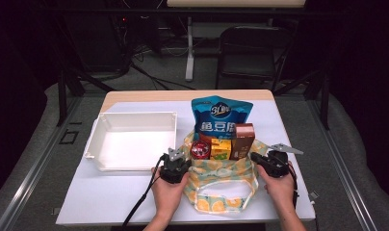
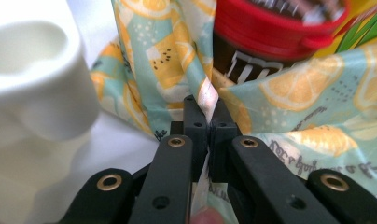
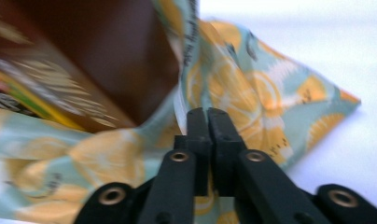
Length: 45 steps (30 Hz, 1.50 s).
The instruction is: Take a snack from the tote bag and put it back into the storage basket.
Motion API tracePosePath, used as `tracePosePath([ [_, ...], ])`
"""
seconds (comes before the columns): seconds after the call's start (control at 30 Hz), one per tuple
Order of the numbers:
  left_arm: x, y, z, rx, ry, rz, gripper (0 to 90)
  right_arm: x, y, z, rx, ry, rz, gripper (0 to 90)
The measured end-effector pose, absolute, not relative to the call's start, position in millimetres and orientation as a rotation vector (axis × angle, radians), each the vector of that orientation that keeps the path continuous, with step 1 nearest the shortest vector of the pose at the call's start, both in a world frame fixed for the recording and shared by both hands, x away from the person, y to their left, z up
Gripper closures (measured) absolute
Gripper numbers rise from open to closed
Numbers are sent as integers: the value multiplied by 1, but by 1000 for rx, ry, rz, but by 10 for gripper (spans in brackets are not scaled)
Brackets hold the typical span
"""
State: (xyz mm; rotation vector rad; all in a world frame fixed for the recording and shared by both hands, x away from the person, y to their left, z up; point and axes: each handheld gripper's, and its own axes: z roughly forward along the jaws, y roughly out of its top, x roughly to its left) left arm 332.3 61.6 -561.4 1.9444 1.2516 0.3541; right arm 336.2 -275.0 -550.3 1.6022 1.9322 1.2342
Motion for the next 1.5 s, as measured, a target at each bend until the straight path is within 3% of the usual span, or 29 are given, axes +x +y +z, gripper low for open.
tracePosePath([
  [0.13,337,63,-563,1964,1279,298,896,344,-278,-566,1649,2000,1130,900],
  [0.3,334,63,-562,1952,1263,323,876,345,-280,-566,1673,1973,1152,884],
  [0.4,329,67,-558,1919,1233,321,799,336,-281,-558,1594,1926,1192,724],
  [0.57,321,72,-552,1893,1200,353,727,318,-285,-531,1498,1788,1303,572],
  [0.83,310,81,-539,1809,1144,379,641,290,-274,-492,1368,1683,1365,368],
  [1.07,305,89,-530,1764,1097,406,542,284,-251,-479,1292,1675,1387,223],
  [1.5,304,87,-528,1764,1002,466,422,302,-207,-484,1350,1642,1348,147],
])
